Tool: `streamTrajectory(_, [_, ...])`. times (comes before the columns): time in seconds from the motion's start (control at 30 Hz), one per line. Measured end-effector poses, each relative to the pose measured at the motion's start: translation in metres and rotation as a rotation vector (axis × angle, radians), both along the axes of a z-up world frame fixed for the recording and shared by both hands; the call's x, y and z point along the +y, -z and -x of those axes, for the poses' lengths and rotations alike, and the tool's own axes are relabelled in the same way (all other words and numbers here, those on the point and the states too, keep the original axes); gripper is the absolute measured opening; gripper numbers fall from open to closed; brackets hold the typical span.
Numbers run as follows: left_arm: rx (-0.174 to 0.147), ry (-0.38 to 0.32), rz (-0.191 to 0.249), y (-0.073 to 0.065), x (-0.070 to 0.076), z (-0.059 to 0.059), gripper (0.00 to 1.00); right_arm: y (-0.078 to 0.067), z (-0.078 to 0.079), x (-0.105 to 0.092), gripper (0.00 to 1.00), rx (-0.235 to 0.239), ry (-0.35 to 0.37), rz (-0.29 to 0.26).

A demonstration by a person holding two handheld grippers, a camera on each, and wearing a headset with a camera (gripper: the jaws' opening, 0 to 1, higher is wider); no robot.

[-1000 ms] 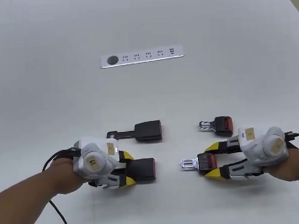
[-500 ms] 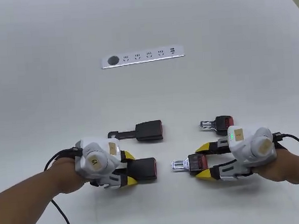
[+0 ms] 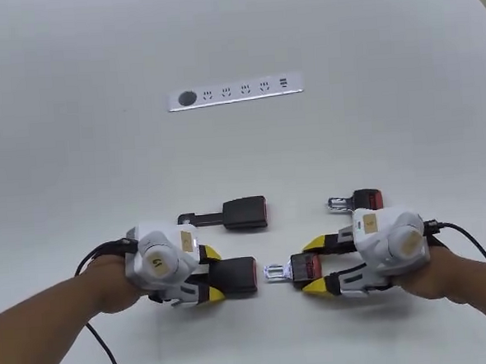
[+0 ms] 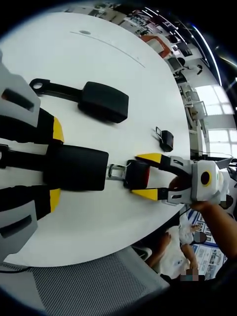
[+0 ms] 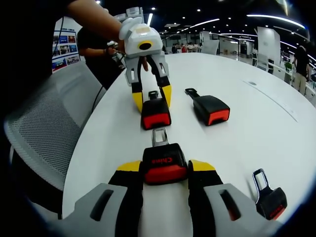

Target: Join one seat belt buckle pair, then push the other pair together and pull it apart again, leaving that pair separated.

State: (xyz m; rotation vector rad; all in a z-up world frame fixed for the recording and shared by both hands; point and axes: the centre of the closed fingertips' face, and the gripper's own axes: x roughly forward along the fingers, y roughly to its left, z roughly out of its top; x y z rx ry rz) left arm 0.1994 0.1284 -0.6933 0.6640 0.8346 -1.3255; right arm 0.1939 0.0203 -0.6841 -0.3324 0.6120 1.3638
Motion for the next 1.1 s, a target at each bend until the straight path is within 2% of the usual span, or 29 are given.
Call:
streamTrajectory(0.63, [-0.001,0.011,-0.009,-0.001,0.000,0.001,0.33,0.001,-0.002,0.023,0.33,-0.006,0.000,-0.018])
streamTrajectory(1.1, [-0.005,0.046,-0.036,0.000,0.000,-0.001,0.32,0.001,0.000,0.026,0.33,-0.006,0.020,-0.026])
